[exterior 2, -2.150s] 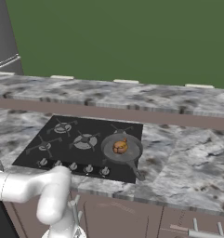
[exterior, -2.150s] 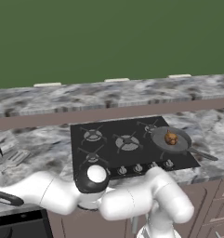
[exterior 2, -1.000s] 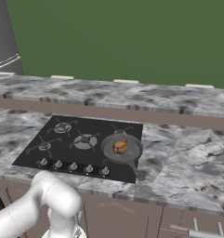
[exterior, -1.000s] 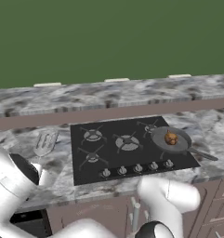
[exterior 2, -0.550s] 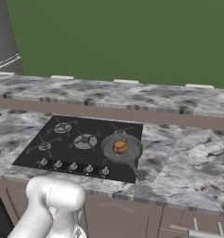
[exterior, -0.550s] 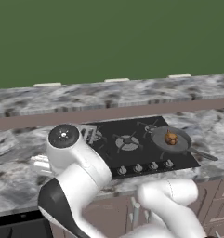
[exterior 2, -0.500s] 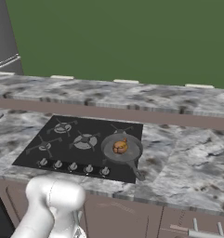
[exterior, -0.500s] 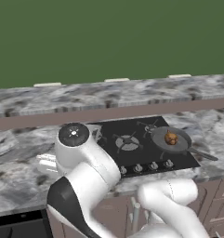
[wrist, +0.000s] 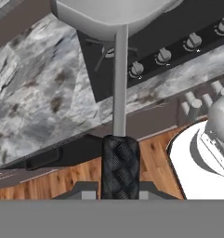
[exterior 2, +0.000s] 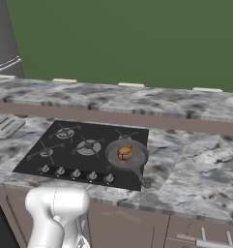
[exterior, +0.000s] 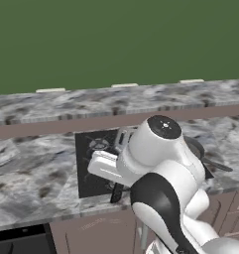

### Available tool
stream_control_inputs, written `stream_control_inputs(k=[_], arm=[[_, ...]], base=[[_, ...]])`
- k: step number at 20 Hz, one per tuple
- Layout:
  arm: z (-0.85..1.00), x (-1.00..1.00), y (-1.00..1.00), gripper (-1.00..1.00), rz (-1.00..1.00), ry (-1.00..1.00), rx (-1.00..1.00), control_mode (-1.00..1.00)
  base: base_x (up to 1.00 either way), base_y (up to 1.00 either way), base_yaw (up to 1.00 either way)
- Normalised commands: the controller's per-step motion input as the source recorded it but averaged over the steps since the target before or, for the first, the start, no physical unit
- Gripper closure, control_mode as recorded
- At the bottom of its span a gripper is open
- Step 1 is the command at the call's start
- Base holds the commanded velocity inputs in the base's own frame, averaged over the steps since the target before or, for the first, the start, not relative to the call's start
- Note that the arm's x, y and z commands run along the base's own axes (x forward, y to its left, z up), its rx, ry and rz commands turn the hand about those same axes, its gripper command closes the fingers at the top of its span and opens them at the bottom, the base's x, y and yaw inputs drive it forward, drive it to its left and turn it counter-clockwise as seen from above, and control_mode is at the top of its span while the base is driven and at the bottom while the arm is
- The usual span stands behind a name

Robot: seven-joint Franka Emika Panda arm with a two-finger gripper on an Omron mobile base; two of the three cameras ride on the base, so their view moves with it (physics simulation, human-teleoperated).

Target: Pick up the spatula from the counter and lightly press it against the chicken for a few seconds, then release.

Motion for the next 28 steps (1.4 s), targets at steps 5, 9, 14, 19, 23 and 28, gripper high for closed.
stream_control_inputs(k=[5, 9, 14, 19, 23, 28], arm=[[0.4, -0.2, -0.86, 1.0, 0.0, 0.05, 0.01, -1.0], [0.42, -0.16, -0.75, 1.0, 0.0, 0.08, 0.0, -1.0], [0.13, -0.03, -0.6, 1.0, 0.01, 0.06, -0.04, -1.0], [0.0, 0.0, -0.29, 1.0, 0.14, -0.08, -0.25, -1.0], [0.0, 0.0, -0.41, 1.0, 0.2, -0.07, -0.35, -1.0], [0.01, -0.08, -0.71, 1.0, 0.23, -0.02, -0.17, -1.0]], base=[[0.0, 0.0, 0.0], [0.0, 0.0, 0.0], [0.0, 0.0, 0.0], [0.0, 0.0, 0.0], [0.0, 0.0, 0.0], [0.0, 0.0, 0.0]])
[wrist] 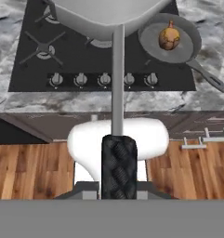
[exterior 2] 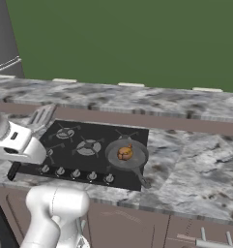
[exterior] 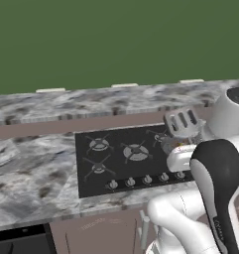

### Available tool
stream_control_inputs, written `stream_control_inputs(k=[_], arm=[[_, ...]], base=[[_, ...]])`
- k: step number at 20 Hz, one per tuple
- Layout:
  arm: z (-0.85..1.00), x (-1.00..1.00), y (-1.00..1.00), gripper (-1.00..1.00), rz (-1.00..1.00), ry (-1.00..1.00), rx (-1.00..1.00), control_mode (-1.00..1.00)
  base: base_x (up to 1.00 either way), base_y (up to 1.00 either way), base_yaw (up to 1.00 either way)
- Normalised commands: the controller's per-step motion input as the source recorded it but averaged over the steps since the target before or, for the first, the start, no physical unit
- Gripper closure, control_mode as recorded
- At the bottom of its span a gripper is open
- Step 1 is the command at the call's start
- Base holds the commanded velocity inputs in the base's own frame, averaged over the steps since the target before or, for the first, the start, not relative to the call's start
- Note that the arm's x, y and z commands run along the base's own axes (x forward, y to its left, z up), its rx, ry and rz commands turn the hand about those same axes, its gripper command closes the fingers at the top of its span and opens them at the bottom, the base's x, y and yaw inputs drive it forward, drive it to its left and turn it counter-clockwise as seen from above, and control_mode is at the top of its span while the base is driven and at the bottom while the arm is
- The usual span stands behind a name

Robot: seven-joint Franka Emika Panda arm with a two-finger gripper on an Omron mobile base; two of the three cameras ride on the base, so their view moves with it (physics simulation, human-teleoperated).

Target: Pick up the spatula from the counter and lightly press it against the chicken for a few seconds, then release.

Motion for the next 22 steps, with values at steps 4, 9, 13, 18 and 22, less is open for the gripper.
stream_control_inputs(k=[4, 9, 13, 18, 22], arm=[[0.04, -0.02, -0.75, 1.0, 0.21, 0.0, -0.06, -1.0], [-0.01, 0.0, -0.67, 1.0, 0.13, 0.05, 0.03, -1.0], [-0.01, 0.05, -0.58, 1.0, 0.12, 0.02, 0.03, -1.0], [0.01, 0.13, -0.49, 1.0, 0.16, 0.0, -0.01, -1.0], [0.06, 0.1, -0.48, 1.0, 0.15, 0.0, -0.07, -1.0]], base=[[0.0, 0.0, 0.0], [0.0, 0.0, 0.0], [0.0, 0.0, 0.0], [0.0, 0.0, 0.0], [0.0, 0.0, 0.0]])
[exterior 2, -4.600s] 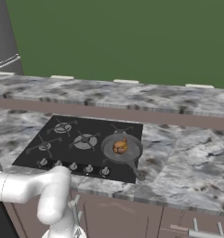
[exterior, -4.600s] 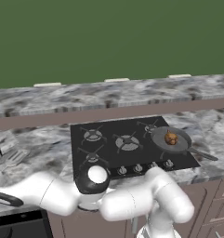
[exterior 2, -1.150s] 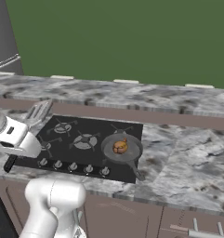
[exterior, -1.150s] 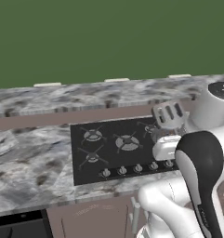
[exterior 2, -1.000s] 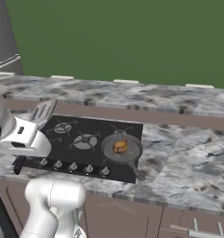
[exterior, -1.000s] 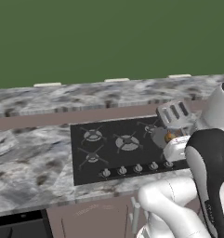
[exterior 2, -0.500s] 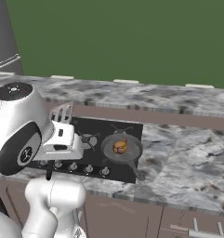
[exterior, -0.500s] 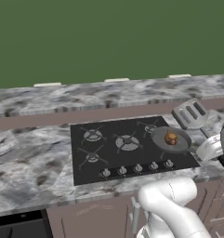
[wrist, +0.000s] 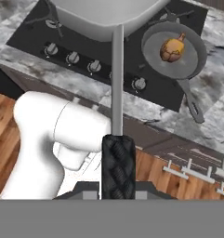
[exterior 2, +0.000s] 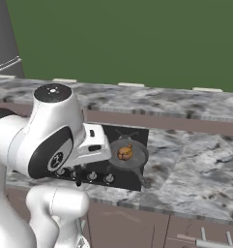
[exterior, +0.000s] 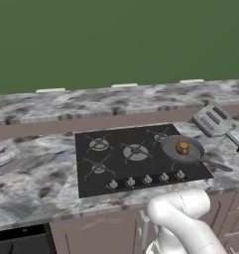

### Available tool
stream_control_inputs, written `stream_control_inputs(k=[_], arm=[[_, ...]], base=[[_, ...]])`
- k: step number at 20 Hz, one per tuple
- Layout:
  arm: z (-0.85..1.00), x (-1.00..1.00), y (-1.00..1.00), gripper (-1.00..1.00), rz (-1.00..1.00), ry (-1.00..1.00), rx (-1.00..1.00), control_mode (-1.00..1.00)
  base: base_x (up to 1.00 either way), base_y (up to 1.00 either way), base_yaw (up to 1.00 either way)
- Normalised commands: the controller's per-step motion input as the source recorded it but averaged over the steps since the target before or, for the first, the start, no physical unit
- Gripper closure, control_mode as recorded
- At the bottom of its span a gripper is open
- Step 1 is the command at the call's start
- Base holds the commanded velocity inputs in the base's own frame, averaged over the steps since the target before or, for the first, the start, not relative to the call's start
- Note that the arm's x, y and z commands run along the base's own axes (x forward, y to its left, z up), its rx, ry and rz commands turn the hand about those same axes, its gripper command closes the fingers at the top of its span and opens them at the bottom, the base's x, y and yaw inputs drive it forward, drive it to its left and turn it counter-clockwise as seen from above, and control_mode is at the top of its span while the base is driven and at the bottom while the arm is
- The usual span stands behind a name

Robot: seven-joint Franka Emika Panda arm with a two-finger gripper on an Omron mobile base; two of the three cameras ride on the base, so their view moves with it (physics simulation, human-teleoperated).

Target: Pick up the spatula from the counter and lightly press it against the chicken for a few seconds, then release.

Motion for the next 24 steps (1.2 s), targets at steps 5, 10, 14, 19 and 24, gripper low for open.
stream_control_inputs(k=[5, 10, 14, 19, 24], arm=[[0.0, 0.13, -0.57, 1.0, 0.16, 0.01, -0.1, -1.0], [-0.01, 0.1, -0.47, 1.0, 0.16, 0.02, -0.08, -1.0], [-0.14, 0.41, -0.14, 1.0, 0.06, 0.1, 0.01, -1.0], [-0.2, 0.46, -0.11, 1.0, 0.0, 0.03, 0.01, -1.0], [-0.18, 0.33, -0.25, 1.0, 0.0, -0.05, -0.02, -1.0]], base=[[0.0, 0.0, 0.0], [0.0, 0.0, 0.0], [0.0, 0.0, 0.0], [0.0, 0.0, 0.0], [0.0, 0.0, 0.0]])
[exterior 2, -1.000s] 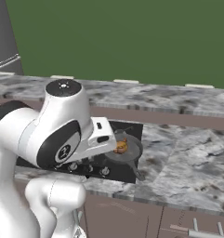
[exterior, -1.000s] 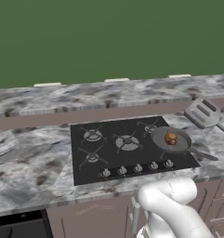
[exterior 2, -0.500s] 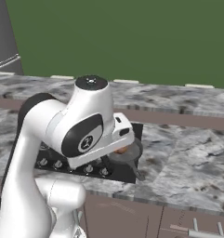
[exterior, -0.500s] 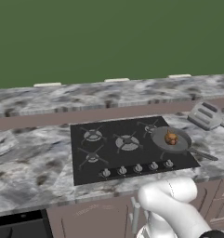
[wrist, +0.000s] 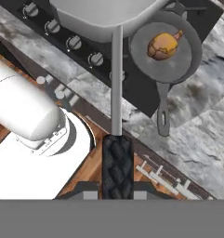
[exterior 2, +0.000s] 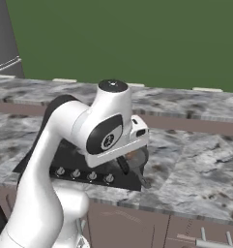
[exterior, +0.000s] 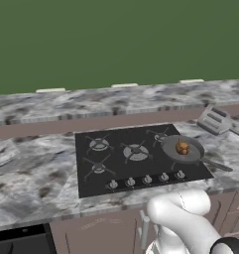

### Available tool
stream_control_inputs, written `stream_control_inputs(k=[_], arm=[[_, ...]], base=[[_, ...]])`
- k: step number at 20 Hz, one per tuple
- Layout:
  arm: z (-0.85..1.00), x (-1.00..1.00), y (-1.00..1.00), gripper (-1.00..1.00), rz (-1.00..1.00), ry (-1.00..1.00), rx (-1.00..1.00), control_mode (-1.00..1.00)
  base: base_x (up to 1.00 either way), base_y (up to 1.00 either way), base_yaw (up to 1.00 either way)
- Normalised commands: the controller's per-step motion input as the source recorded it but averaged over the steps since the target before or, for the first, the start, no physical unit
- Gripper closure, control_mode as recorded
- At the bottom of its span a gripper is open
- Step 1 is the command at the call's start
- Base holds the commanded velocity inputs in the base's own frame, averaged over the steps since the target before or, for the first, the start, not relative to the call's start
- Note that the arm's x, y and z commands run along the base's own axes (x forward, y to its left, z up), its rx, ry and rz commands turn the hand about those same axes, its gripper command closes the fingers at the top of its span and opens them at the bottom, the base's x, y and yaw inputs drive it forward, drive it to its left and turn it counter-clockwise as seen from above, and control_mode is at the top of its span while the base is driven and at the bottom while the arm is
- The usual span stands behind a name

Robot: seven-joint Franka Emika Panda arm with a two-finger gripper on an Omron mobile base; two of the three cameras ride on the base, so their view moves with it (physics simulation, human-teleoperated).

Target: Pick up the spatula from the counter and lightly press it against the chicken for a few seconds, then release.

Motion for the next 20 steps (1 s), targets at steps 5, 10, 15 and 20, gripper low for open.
stream_control_inputs(k=[5, 10, 15, 20], arm=[[-0.25, 0.25, -0.42, 1.0, 0.04, -0.14, -0.06, -1.0], [-0.17, 0.28, -0.44, 1.0, 0.07, -0.06, -0.09, -1.0], [-0.06, 0.27, -0.48, 1.0, 0.11, 0.01, -0.06, -1.0], [-0.01, 0.23, -0.48, 1.0, 0.17, 0.09, -0.01, -1.0]], base=[[0.0, 0.0, 0.0], [0.0, 0.0, 0.0], [0.0, 0.0, 0.0], [0.0, 0.0, 0.0]])
